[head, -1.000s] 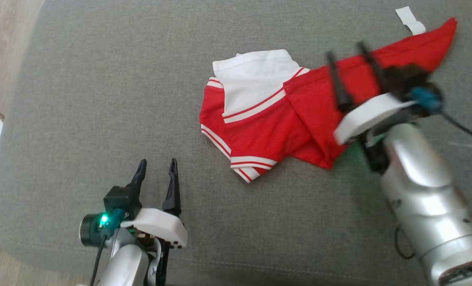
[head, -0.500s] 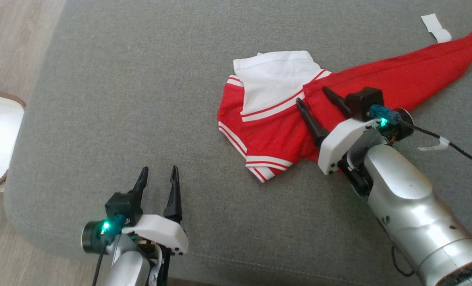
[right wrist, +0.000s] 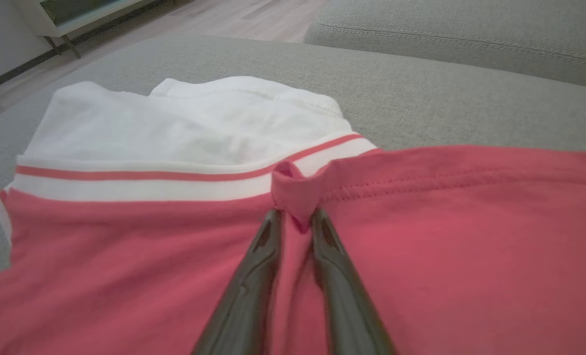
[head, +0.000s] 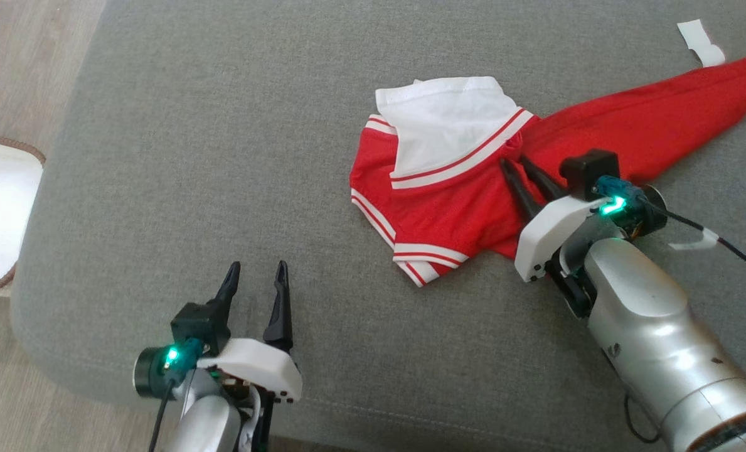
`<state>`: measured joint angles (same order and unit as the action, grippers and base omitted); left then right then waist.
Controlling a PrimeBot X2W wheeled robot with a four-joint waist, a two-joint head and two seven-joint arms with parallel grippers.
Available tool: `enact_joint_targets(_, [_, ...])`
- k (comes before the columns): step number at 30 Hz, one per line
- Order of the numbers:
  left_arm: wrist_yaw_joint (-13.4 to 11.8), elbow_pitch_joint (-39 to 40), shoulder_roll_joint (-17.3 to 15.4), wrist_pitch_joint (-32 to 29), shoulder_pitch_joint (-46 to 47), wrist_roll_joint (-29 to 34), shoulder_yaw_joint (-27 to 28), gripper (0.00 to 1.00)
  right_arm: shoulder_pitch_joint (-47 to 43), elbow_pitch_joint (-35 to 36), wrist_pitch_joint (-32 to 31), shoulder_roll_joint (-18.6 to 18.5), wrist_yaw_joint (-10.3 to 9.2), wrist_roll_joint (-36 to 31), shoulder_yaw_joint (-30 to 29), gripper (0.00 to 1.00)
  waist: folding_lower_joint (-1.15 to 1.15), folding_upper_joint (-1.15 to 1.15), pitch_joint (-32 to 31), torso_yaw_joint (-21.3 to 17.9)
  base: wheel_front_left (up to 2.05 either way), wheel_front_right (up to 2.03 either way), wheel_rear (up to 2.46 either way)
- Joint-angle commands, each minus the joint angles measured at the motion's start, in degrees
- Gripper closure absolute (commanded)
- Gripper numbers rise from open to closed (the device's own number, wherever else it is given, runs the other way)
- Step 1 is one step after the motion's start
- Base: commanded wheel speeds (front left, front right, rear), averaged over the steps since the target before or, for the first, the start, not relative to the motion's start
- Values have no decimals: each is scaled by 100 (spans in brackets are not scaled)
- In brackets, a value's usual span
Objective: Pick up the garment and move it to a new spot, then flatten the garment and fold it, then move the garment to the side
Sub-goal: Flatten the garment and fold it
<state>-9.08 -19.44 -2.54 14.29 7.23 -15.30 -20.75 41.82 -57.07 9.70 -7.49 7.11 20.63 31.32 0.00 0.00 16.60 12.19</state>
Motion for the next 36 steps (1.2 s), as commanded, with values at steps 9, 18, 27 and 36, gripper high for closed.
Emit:
enact_joint_targets(9, [3,145,-33,71,79,2,244,0,183,77,409,208,37,143,-86,100,0,0,-91,-111,0,0,0])
enact_joint_targets(18, [104,147,-33,71,-4,179,440,0,-445,1585,528,41,37,382,-1346,100,0,0,-373,-731,0,0,0])
enact_joint_targets(27, [197,179,-33,71,2,325,581,0,-1812,2424,529,-7,37,178,-2213,32,0,0,-438,-1425,0,0,0])
enact_joint_targets(36, [358,157,-33,71,193,336,481,0,-2472,2641,530,204,37,-341,-3132,0,0,0,-348,-1815,0,0,0])
